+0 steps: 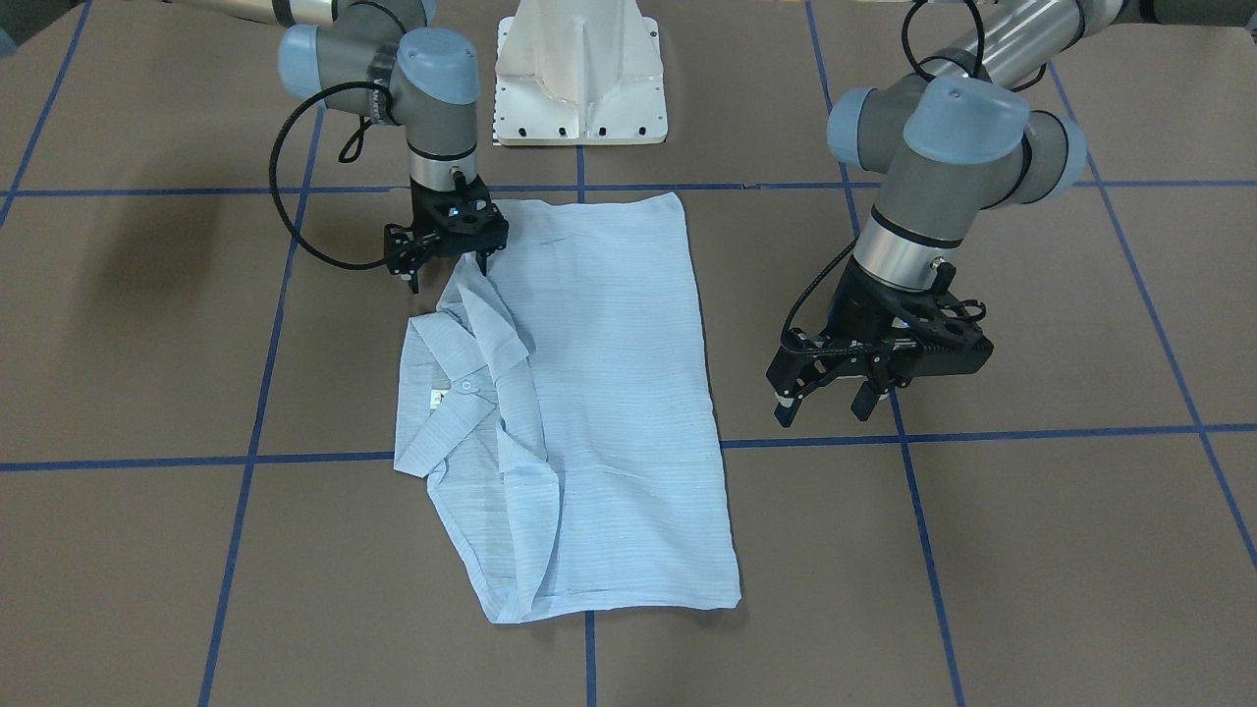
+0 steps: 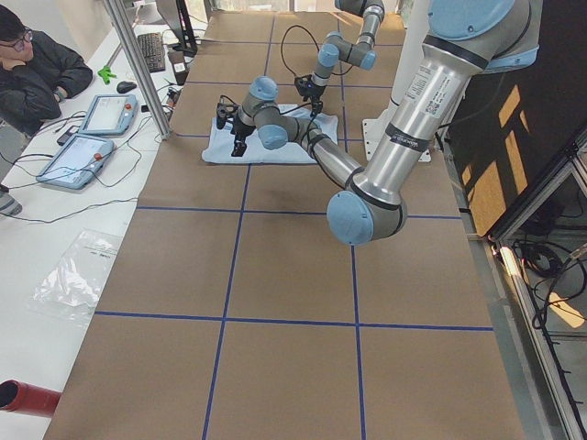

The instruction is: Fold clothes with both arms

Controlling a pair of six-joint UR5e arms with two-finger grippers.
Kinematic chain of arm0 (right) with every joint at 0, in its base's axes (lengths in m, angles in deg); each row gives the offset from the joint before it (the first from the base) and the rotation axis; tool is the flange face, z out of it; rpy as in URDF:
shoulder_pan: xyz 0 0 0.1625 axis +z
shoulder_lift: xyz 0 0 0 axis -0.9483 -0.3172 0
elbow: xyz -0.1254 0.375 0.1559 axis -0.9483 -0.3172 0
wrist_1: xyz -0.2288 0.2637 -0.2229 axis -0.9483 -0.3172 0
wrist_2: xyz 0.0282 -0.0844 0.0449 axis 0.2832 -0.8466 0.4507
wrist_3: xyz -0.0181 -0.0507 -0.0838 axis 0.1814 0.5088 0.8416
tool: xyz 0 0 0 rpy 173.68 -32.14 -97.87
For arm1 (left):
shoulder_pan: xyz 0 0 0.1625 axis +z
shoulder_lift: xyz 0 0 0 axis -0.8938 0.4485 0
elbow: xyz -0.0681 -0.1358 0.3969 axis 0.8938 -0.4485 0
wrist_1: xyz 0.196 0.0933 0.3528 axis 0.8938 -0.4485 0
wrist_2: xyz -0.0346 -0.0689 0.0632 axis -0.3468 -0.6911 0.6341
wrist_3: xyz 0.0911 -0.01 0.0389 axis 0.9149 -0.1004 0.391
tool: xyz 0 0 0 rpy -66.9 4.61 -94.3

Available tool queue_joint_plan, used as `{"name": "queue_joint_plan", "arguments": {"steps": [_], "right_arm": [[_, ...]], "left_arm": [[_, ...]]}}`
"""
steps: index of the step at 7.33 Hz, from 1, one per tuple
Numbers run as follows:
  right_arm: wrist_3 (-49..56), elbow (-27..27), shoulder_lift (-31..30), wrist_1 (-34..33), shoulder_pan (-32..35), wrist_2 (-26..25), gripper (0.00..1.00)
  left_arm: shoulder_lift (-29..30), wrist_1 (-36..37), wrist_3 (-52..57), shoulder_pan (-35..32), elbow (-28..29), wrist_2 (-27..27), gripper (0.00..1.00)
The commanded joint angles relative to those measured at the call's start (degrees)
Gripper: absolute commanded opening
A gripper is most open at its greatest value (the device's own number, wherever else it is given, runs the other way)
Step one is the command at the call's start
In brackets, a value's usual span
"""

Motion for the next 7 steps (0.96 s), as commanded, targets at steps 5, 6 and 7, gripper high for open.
{"name": "queue_joint_plan", "arguments": {"steps": [5,6,7], "right_arm": [[7.05,-0.25,5.61,0.69,10.32,4.94,1.0],[6.96,-0.99,7.67,0.7,10.86,5.46,1.0],[5.92,-0.65,7.87,0.61,10.95,8.16,1.0]], "left_arm": [[0.03,0.09,0.31,0.15,-0.02,-0.09,1.0],[0.03,0.18,0.22,0.15,-0.2,-0.18,1.0],[-0.23,0.35,-0.13,0.76,-0.72,-0.26,1.0]]}}
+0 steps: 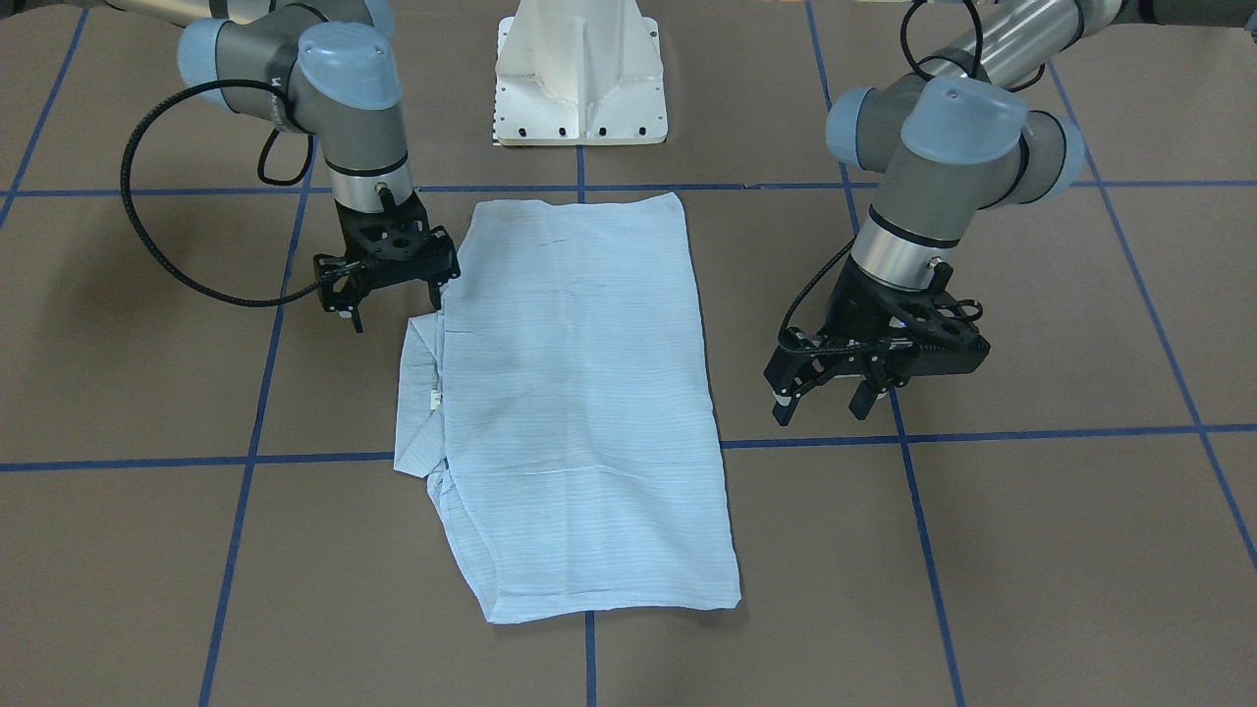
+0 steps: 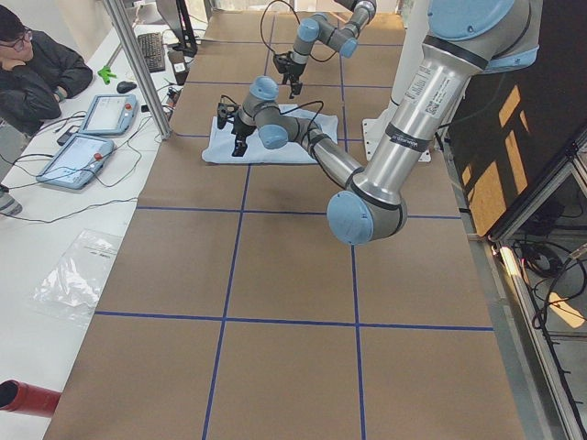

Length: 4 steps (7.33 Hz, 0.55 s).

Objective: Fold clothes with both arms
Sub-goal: 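Move both grippers down to the shirt's corners nearest the robot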

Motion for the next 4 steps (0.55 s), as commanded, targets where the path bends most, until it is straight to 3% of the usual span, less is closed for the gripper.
{"name": "queue_joint_plan", "arguments": {"steps": [1,2,4], "right_arm": [[-6.64,0.36,1.64,-0.14,0.81,7.39,1.0],[-9.66,2.98,0.77,-0.05,0.9,8.74,1.0],[-19.82,7.21,-1.69,0.12,-0.06,9.63,1.0]], "left_arm": [[-0.62,1.47,-2.57,1.76,-1.51,-5.59,1.0],[-1.23,1.39,-9.55,4.12,-2.31,-8.25,1.0],[-4.73,1.48,-21.51,13.68,-7.38,-4.53,1.0]]}}
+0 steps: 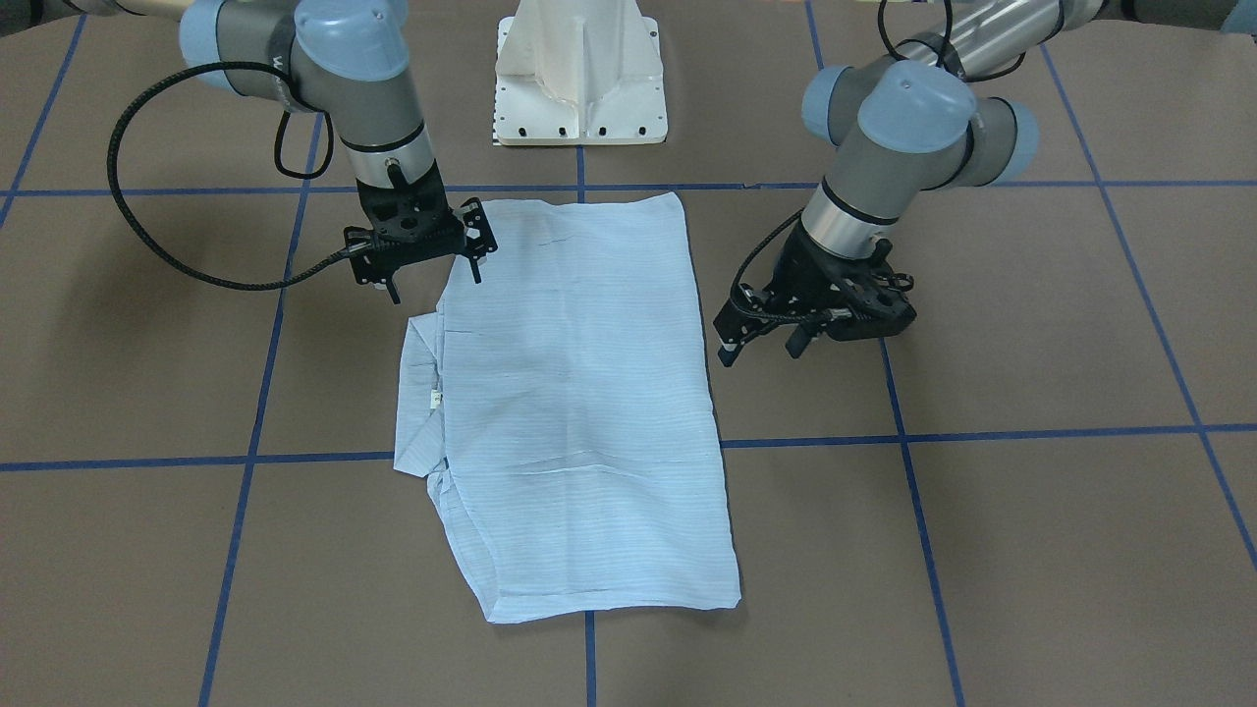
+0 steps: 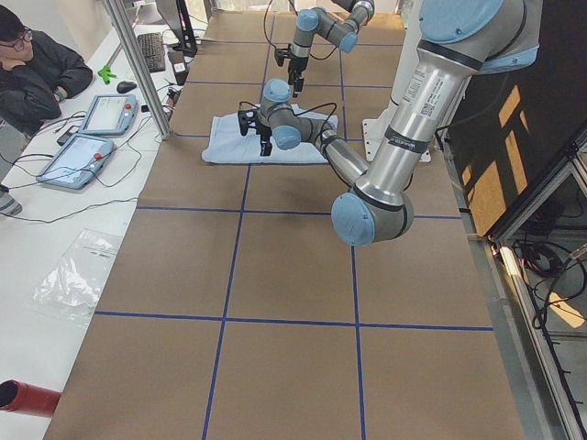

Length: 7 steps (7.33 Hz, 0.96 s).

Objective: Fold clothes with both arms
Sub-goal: 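Move both grippers down to the shirt's corners nearest the robot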

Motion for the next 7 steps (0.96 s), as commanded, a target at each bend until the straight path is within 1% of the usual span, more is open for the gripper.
{"name": "queue_joint_plan", "arguments": {"steps": [1,2,3,4,7], "right_arm": [[-10.99,2.96,-1.31,0.01,-2.07,0.81,1.0],[-12.25,3.4,-1.31,0.1,-2.78,0.81,1.0],[-12.35,3.84,-1.31,0.01,-3.4,0.63,1.0],[-12.35,3.93,-1.31,0.01,-3.49,0.8,1.0],[-12.35,5.07,-2.36,0.01,-3.76,0.89,1.0]], "left_arm": [[-5.04,0.28,-11.51,10.08,-6.4,4.87,0.99],[-6.46,3.07,-14.16,13.52,-9.48,6.2,0.98],[-6.22,6.66,-16.97,16.86,-10.64,8.13,0.97],[-5.95,7.74,-18.57,18.46,-11.08,8.41,0.96],[-5.6,9.24,-20.08,22.94,-9.78,9.28,0.86]]}}
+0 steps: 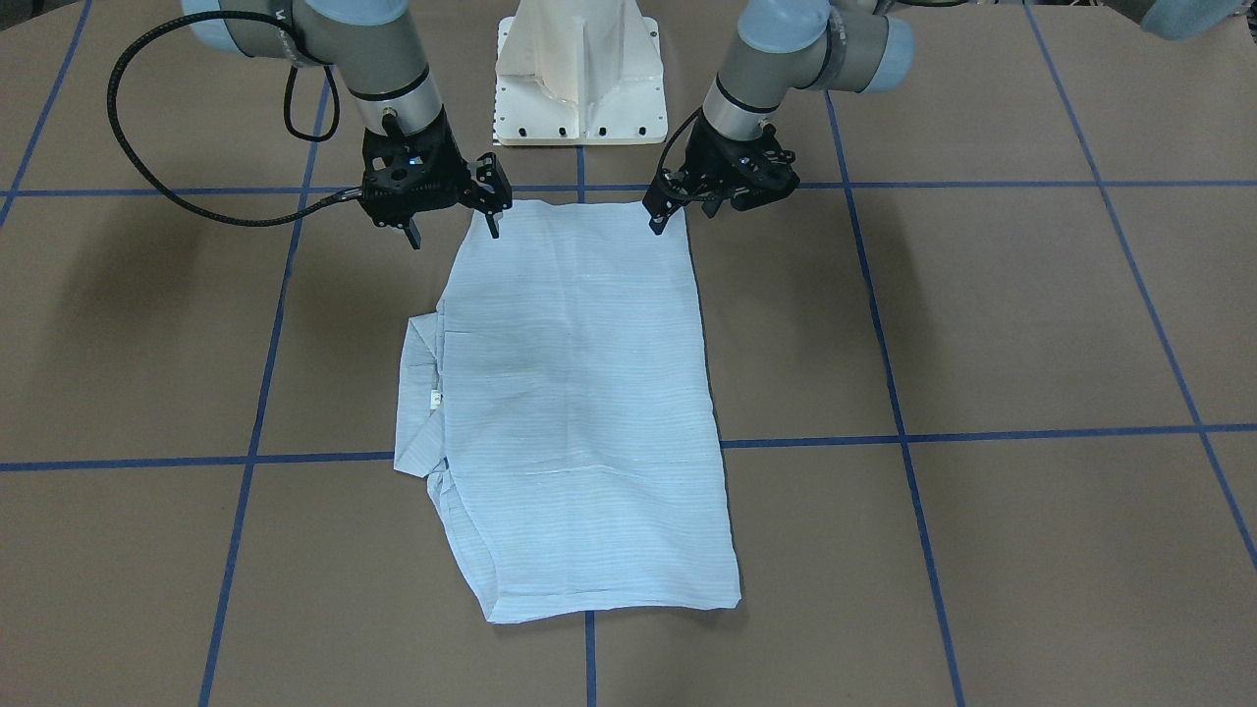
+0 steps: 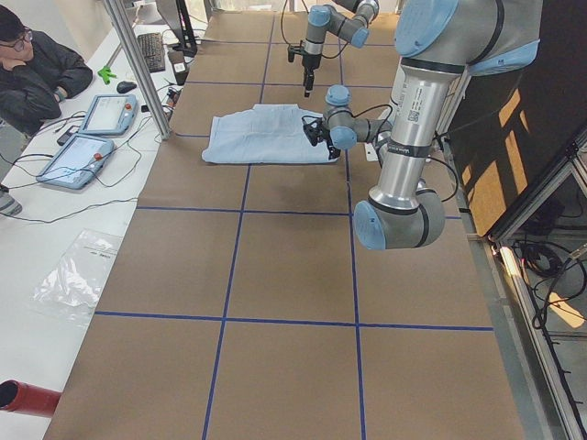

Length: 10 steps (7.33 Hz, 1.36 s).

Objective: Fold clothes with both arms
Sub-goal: 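Move both grippers down to the shirt's corners nearest the robot, then lower both grippers onto the near edge corners and close them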

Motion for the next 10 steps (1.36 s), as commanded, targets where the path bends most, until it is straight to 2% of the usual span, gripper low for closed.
{"name": "queue_joint_plan", "arguments": {"steps": [1,2,4,5,6,8,9,10], "right_arm": [[-0.02,0.77,-0.75,0.0,-0.16,0.02,1.0],[-0.02,0.86,-0.75,0.0,-0.07,0.02,1.0],[-0.02,0.95,-0.92,0.0,-0.07,0.02,1.0],[-0.02,1.12,-0.92,0.0,-0.07,0.02,1.0],[-0.02,1.13,-0.92,-0.09,0.02,0.02,1.0],[-0.02,1.13,-1.28,0.0,0.02,0.02,1.0],[-0.02,1.21,-1.62,0.0,0.02,0.02,1.0],[-0.37,1.21,-1.71,-0.09,-0.16,0.02,1.0]], "left_arm": [[0.49,0.65,-0.43,2.65,1.14,1.78,0.83],[0.49,0.65,-0.43,2.65,1.31,1.79,0.78],[0.49,0.74,-0.43,2.65,1.58,1.88,0.6],[0.49,0.74,-0.43,2.57,1.58,1.88,0.54],[0.49,0.74,-0.43,2.48,1.58,1.88,0.44],[0.49,0.74,-0.43,2.48,1.49,1.88,0.1],[0.49,0.74,-0.43,2.3,0.97,1.8,0.0],[0.49,0.83,-0.25,1.78,0.53,1.62,0.0]]}}
